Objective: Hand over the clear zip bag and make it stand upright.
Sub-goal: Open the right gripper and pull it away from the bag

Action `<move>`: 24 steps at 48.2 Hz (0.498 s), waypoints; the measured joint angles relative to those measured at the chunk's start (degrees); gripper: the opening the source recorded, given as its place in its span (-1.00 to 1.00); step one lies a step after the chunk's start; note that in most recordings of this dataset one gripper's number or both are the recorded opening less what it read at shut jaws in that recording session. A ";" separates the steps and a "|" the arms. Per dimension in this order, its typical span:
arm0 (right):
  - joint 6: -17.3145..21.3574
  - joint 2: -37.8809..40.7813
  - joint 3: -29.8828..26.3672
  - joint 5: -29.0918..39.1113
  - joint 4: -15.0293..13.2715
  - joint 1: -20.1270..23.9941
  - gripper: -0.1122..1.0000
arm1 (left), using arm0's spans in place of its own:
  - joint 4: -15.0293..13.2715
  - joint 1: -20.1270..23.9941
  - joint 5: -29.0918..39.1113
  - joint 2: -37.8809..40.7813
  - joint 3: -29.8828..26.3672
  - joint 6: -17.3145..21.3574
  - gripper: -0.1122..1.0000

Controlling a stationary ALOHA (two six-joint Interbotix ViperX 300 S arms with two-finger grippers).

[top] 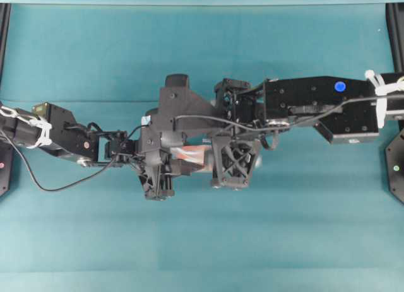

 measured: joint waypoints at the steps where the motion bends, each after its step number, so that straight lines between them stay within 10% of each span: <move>1: 0.00 0.00 0.00 0.00 0.00 0.18 0.83 | 0.00 0.00 0.00 0.00 0.00 0.09 -0.38; 24: 1.23 -2.64 0.79 0.00 -0.09 0.35 0.77 | 0.00 0.00 0.09 -0.09 0.00 0.09 -0.38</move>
